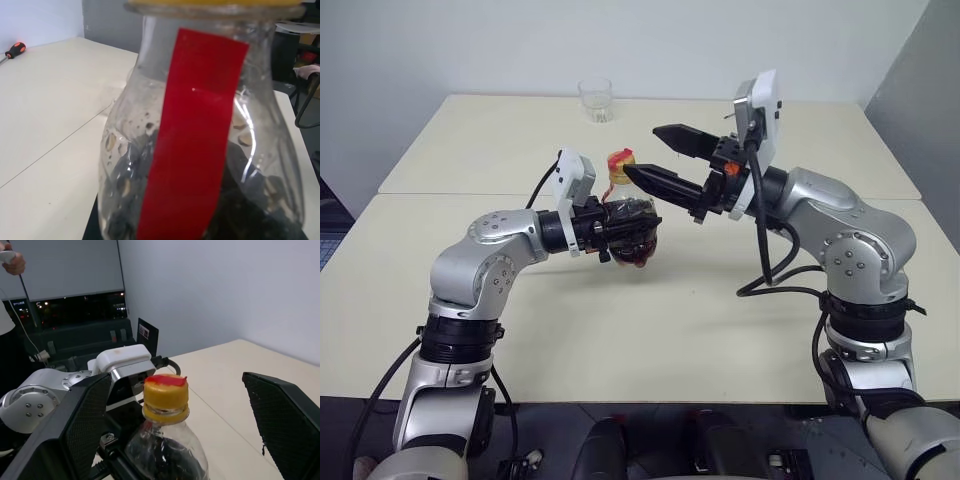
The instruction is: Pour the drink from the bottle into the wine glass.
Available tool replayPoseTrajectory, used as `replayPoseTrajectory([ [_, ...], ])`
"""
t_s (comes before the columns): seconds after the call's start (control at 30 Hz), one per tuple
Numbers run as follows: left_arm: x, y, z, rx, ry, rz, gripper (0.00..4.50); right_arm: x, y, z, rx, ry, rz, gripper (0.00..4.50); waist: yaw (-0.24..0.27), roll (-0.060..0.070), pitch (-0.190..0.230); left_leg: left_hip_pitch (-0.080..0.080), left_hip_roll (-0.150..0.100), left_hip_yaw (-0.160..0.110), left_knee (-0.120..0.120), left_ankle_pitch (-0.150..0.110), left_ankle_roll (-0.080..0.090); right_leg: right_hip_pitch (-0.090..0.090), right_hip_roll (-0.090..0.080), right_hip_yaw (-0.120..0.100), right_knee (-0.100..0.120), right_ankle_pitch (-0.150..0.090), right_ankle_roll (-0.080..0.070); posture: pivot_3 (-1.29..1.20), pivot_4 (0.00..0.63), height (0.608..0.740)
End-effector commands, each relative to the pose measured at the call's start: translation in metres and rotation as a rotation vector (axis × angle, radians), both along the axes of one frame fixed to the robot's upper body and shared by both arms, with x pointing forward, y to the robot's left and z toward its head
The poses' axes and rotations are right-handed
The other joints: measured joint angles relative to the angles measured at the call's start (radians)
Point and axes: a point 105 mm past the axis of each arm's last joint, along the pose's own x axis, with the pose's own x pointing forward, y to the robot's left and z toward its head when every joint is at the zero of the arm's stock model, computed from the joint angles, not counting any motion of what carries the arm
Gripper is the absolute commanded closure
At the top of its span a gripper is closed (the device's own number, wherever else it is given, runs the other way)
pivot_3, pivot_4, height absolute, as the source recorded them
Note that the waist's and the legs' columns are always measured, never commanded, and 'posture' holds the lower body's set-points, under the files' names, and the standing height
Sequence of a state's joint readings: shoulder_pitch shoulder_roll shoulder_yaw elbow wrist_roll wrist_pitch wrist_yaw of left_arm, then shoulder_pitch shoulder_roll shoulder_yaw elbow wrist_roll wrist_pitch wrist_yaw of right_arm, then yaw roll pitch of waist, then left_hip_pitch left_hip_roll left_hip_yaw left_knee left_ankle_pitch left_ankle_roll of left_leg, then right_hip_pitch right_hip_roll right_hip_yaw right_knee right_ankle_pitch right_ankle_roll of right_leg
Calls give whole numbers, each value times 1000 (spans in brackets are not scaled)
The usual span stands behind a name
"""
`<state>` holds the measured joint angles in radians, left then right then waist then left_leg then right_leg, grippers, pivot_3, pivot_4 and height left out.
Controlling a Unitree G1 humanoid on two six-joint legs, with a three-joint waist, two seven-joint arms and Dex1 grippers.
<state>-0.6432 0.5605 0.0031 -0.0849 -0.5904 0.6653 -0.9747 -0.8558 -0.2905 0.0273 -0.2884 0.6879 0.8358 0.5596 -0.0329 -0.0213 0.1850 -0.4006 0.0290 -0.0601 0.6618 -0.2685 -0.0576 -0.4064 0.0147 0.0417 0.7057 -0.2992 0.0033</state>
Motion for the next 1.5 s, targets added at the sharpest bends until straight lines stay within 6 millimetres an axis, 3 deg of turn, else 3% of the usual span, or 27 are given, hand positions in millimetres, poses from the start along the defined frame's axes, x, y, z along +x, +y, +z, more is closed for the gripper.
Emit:
replayPoseTrajectory([
  [0.03, -6, -7, 19, -11, -87, -34, 3075, -5, 7, 11, 23, -61, 27, 37, 0, 0, 0, 0, 0, 0, 0, 0, 0, 0, 0, 0, 0, 0, 0, 0, 150, 740],
  [0.47, -7, -7, 20, -15, -91, -29, 3075, 2, 16, 11, 23, -82, 25, 37, 0, 0, 0, 0, 0, 0, 0, 0, 0, 0, 0, 0, 0, 0, 0, 0, 150, 740],
  [0.87, -7, -8, 21, -22, -93, -31, 3075, 10, 12, 8, 0, -95, -22, 37, 0, 0, 0, 0, 0, 0, 0, 0, 0, 0, 0, 0, 0, 0, 0, 0, 150, 740],
  [1.5, -5, -8, 21, -21, -100, -36, 3075, 7, -20, -1, -51, -69, -73, 37, -1, 0, 0, 0, 0, 0, 0, 0, 0, 0, 0, 0, 0, 0, 0, 0, 150, 740],
])
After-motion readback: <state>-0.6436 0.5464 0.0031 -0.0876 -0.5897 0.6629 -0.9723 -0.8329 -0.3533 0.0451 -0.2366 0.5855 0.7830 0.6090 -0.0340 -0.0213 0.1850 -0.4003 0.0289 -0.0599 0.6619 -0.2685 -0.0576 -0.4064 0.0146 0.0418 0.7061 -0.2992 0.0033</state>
